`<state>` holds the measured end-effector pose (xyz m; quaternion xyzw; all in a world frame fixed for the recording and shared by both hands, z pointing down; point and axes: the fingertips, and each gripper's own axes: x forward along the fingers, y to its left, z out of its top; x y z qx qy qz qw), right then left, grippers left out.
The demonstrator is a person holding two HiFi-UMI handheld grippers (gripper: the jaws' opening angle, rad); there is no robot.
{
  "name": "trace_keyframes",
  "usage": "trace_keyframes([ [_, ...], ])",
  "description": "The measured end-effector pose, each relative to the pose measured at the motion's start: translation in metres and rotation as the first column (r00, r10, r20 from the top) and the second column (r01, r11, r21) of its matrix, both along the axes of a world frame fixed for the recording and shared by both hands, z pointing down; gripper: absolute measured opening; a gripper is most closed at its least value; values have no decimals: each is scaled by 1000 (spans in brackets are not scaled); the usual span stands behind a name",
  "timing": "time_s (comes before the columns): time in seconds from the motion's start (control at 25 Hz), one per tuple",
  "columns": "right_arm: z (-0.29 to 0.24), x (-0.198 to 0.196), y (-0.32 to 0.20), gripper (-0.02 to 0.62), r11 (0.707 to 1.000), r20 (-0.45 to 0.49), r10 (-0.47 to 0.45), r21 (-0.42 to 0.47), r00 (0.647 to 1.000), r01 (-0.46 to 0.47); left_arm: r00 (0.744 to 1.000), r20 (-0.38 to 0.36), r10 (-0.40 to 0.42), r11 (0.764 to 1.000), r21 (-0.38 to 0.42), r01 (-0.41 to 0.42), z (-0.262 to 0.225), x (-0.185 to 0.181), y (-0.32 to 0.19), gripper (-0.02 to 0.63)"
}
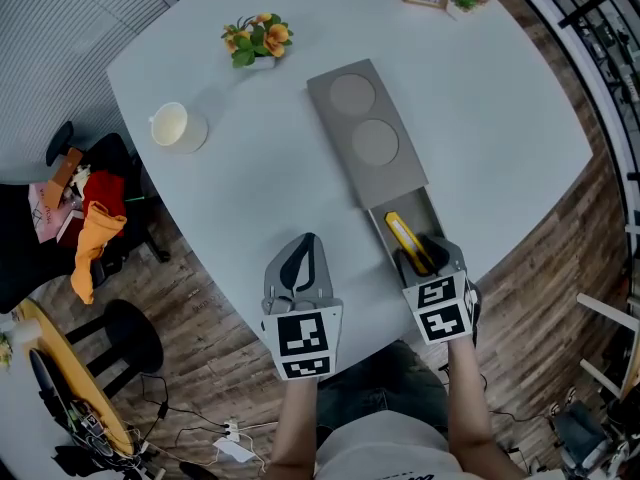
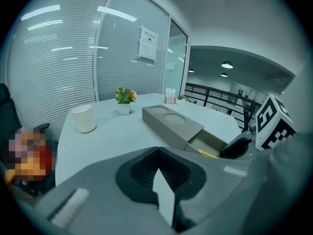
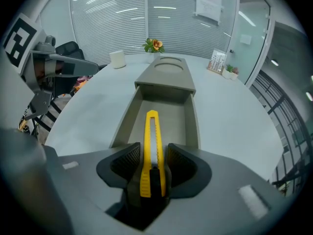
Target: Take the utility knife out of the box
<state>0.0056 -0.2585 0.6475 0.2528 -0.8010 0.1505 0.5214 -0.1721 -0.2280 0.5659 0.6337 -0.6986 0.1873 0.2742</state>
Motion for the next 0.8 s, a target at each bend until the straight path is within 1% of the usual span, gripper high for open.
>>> trace_keyframes([
  [0.2,6,2,4,202,999,-67,-44,4,997,45,1000,3,-1,1000,-4,1,1,0,1,0],
  [0.32,9,3,4,174,999,-101,-51,-3,994,51,1000,1,-1,1000,-5,1,1,0,1,0],
  [0.44,10,2,5,156,999,-106,-43,-26,993,41,1000,0,-2,1000,-3,2,1,0,1,0],
  [0.56,11,2,6,156,999,-108,-38,-38,993,34,1000,0,-3,1000,1,3,-1,1,3,0],
  [0.8,10,3,6,155,999,-102,-21,-33,995,18,1000,5,-7,1000,14,7,-6,1,5,0],
])
